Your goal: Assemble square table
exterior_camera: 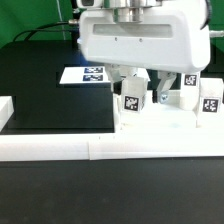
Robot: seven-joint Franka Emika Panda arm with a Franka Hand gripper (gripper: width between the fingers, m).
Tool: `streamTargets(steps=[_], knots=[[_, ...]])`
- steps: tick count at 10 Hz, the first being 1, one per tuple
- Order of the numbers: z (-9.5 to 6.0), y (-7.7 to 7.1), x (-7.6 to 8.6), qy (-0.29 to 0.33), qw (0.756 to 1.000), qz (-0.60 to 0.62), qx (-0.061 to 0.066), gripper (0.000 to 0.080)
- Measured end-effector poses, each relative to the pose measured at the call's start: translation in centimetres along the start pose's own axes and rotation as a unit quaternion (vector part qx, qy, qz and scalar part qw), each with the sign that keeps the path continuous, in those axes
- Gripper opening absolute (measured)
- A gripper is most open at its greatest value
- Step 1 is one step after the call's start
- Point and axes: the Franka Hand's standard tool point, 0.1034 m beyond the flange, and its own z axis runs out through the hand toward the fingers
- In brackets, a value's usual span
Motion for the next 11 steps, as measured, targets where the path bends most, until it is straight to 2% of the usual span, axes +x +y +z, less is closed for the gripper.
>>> streamTargets(steps=[1, 3, 4, 5, 6, 7, 9, 11], knots=[[0.17, 0.36, 0.21, 0.001, 0.996, -0.085, -0.001, 0.0648], [0.14, 0.39, 0.37, 0.005, 0.997, -0.076, -0.002, 0.0631], [0.15, 0.44, 0.41, 0.005, 0.997, -0.075, -0.002, 0.0503], [0.15, 0.42, 0.38, 0.005, 0.999, -0.039, -0.001, 0.0503], [0.16, 0.41, 0.37, 0.005, 1.000, 0.004, -0.001, 0.0315], [0.16, 0.41, 0.38, 0.005, 0.999, 0.042, 0.000, 0.0285], [0.17, 0.45, 0.40, 0.005, 0.996, 0.091, 0.000, 0.0285], [0.27, 0.68, 0.63, 0.003, 0.974, 0.225, 0.002, 0.0285]])
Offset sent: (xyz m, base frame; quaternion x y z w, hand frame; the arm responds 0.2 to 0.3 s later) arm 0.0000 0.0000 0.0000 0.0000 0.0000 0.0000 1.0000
